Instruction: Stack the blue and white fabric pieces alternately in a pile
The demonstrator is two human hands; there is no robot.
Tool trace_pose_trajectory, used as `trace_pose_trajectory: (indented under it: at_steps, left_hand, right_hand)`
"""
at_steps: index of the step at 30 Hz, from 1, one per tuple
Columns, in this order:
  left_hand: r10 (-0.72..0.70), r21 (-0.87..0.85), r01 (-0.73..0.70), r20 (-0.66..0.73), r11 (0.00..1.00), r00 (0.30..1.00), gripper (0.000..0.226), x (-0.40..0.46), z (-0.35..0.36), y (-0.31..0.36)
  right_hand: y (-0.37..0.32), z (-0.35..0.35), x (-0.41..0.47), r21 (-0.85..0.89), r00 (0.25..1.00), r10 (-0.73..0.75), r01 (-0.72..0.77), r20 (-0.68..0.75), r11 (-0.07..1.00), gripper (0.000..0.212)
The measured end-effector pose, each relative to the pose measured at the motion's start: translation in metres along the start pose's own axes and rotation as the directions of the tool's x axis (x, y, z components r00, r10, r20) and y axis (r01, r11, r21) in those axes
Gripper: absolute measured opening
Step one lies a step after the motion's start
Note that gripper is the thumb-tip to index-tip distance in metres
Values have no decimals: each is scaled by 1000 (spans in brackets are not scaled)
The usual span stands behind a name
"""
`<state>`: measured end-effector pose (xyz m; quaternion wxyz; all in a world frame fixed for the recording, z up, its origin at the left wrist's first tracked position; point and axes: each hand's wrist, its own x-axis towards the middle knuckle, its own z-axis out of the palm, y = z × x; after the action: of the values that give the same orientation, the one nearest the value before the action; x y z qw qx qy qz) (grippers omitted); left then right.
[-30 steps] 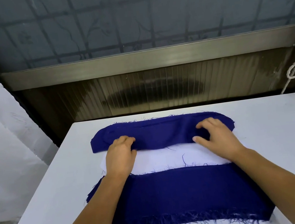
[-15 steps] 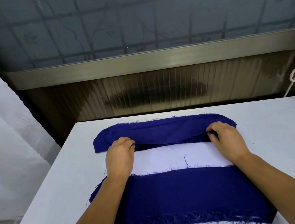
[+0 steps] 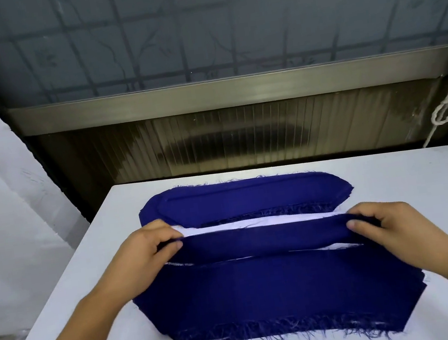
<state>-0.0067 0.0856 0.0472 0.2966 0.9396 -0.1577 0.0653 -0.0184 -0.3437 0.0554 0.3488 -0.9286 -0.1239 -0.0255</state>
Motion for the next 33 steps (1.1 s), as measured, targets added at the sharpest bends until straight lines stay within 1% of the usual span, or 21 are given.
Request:
trace_pose_trajectory:
  at_steps: [3,4,5,7,9,10,11,12,14,16,17,19,20,21,23,24,25,28,31,33]
  left_hand:
    - [-47,-96,66,194,993,980,20,-9,-18,4]
    - [-61,-124,93,245,988,968,20,-10,-22,5]
    - [-74,-154,121,282,981,957,19,-10,-25,5]
    - [-93,-180,158,329,971,940,14,-8,-27,6]
    - [-111,-141,169,349,976,931,14,-3,-25,6]
    - [-121,-117,169,338,979,933,15,0,-24,5]
    - [-131,-95,166,297,981,946,16,3,-22,6]
    - [-140,-82,161,224,984,965,18,6,-22,7]
    - [-122,-81,123,21,989,992,21,8,-22,11]
    - [-55,-90,40,-174,995,983,18,2,-23,16]
    - [-6,-73,-12,-240,997,971,15,-4,-23,17]
    - [92,-36,-106,-278,994,956,10,-22,-16,17]
    - [129,-18,-138,-262,990,956,7,-33,-9,15]
    - [155,2,-159,-238,987,959,13,-44,0,11]
    - [194,49,-188,-173,981,966,41,-64,19,3]
    - [199,62,-192,-141,979,970,52,-72,28,-1]
    - [203,71,-196,-117,978,972,57,-78,36,-4]
    - [223,98,-211,-140,973,965,56,-86,47,-13]
    - [267,130,-247,-176,960,947,43,-86,46,-16]
    - [292,155,-267,-176,951,940,34,-86,46,-19]
  right_hand:
    - [-9,-18,-9,200,982,63,-99,178,975,17]
    - [-9,-22,-9,223,967,87,-142,240,964,17]
    - [-8,-24,-8,214,949,104,-172,297,962,17]
    - [-6,-25,-5,133,917,135,-198,375,971,18]
    - [-8,-23,1,76,911,149,-192,384,978,20]
    - [-10,-21,4,66,921,141,-177,363,982,21]
    - [-13,-21,6,57,940,121,-146,319,988,22]
    - [-15,-21,9,43,964,90,-104,252,994,23]
    - [-19,-22,9,0,998,23,-23,56,1000,24]
    - [-20,-22,-1,-16,987,-29,27,-157,1000,25]
    - [-19,-19,-8,-28,969,-70,66,-236,997,25]
    - [-11,-9,-27,-83,932,-181,163,-315,983,25]
    - [-4,-2,-37,-132,918,-247,216,-311,967,23]
    - [3,8,-46,-187,908,-312,267,-279,945,25]
    - [16,30,-63,-275,893,-405,347,-197,897,45]
    - [24,40,-70,-304,884,-434,371,-175,877,53]
    - [30,48,-75,-320,878,-448,382,-167,867,57]
    - [39,57,-83,-309,869,-451,379,-206,872,55]
    - [40,57,-83,-316,854,-463,383,-238,868,51]
    - [39,57,-82,-333,846,-478,392,-235,858,52]
